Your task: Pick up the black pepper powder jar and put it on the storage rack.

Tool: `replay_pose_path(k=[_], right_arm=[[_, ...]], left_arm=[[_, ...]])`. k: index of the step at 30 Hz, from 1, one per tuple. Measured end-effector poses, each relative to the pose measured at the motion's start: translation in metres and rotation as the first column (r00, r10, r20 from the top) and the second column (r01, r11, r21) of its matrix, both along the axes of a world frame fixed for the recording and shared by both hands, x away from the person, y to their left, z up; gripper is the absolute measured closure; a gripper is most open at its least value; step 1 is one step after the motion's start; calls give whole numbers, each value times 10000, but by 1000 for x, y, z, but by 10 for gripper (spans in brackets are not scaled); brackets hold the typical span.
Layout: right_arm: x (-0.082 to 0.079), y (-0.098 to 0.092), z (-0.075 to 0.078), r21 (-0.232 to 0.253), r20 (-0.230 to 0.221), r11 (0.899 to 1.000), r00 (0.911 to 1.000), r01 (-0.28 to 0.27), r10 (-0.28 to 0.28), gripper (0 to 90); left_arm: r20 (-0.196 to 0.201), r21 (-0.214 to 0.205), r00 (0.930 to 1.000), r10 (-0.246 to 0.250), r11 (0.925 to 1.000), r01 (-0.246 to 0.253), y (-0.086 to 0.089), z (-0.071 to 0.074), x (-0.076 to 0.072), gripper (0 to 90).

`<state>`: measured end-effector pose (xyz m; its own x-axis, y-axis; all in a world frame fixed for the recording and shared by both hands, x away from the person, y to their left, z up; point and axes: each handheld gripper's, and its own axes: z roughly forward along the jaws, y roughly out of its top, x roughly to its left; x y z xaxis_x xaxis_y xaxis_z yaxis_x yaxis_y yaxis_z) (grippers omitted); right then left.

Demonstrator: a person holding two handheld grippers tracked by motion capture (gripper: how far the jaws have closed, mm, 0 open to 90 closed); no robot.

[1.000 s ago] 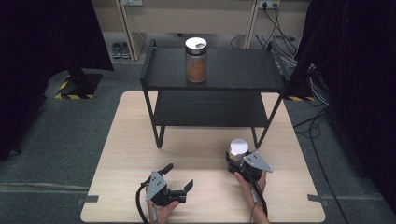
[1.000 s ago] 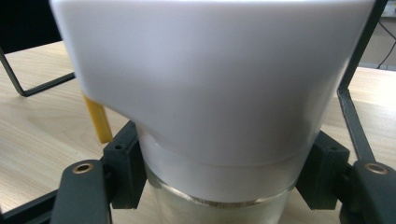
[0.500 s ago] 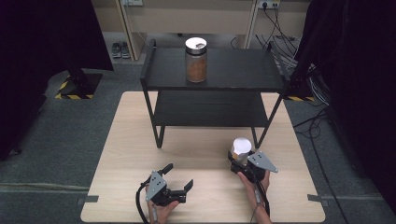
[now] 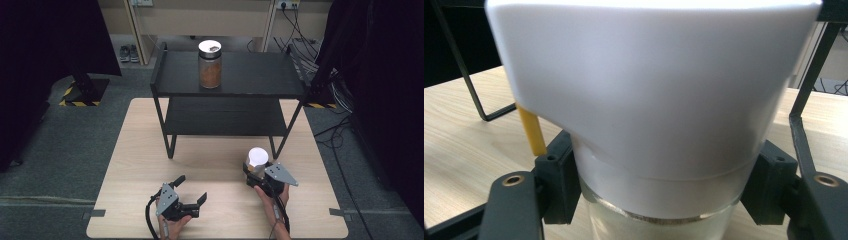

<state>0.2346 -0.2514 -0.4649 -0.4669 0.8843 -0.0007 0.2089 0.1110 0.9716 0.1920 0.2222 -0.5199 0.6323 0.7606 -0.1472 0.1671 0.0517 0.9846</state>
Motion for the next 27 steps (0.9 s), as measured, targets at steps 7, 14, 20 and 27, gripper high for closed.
replay_pose_path(k=[7, 14, 20, 27], right_arm=[[-1, -1, 2, 28, 32, 10000, 10000, -63, 62, 310], [-2, -2, 4, 74, 45, 9999, 9999, -136, 135, 310], [-4, -3, 9, 34, 75, 9996, 9996, -274, 274, 310], [-8, -2, 17, -46, 199, 9991, 9989, -415, 416, 310]], left_arm=[[-3, -2, 10000, 7, 10000, -7, 0, 0, 0, 13], [4, 12, 10000, 3, 10000, -3, 0, 0, 0, 13], [19, 34, 10000, -5, 10000, 5, 0, 0, 0, 12], [22, 28, 10000, -6, 10000, 6, 0, 0, 0, 12]])
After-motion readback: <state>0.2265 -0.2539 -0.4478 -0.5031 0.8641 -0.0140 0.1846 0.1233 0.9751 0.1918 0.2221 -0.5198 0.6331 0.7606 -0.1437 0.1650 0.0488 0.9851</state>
